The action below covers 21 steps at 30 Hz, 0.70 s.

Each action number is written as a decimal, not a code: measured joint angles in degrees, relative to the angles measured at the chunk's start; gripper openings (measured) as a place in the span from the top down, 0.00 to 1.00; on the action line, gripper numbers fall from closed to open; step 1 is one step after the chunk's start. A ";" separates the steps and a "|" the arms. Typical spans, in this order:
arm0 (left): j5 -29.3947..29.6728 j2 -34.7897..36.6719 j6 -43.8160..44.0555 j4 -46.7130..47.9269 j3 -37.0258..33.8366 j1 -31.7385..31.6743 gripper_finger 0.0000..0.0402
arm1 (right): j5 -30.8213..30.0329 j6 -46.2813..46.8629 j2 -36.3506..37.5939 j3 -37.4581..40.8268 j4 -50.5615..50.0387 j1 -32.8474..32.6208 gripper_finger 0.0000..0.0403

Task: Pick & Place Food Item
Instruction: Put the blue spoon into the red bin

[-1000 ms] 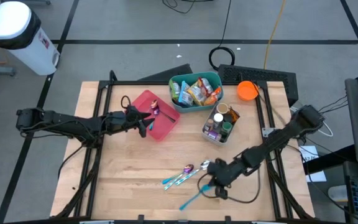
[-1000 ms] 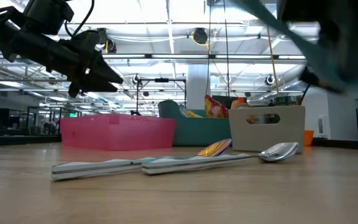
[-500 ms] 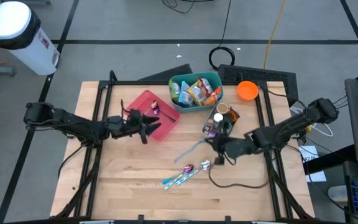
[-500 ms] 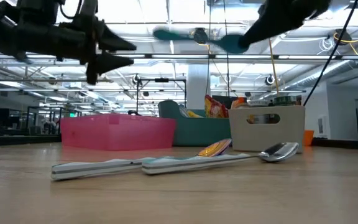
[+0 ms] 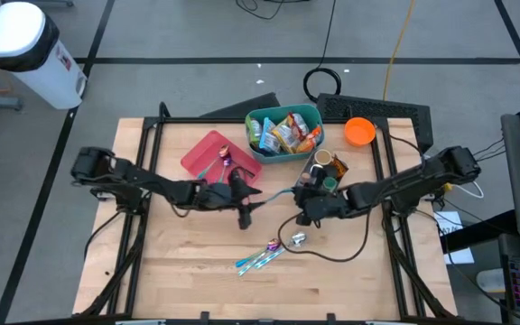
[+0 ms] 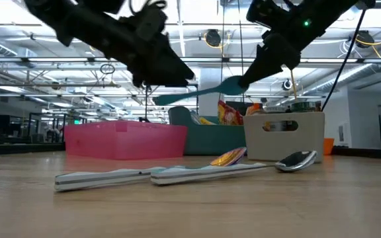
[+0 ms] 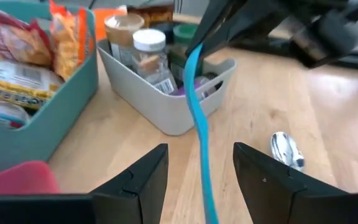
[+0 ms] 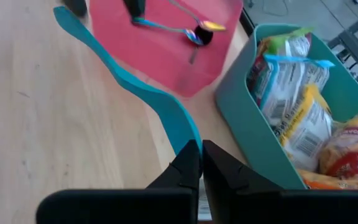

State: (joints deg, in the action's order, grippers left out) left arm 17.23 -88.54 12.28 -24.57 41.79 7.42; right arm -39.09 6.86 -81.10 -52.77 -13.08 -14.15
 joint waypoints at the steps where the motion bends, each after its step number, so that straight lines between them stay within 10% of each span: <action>1: 0.00 -1.34 0.00 0.79 1.32 0.00 0.54 | -0.07 -0.06 0.00 0.00 0.53 -0.22 1.00; 21: 0.30 -9.63 -1.69 0.76 6.55 -0.10 0.54 | -0.91 -12.25 0.00 0.00 22.58 -7.35 1.00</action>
State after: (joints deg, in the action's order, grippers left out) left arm 17.53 -98.17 10.59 -23.81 48.34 7.32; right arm -40.00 -5.39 -81.10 -52.77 9.49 -21.50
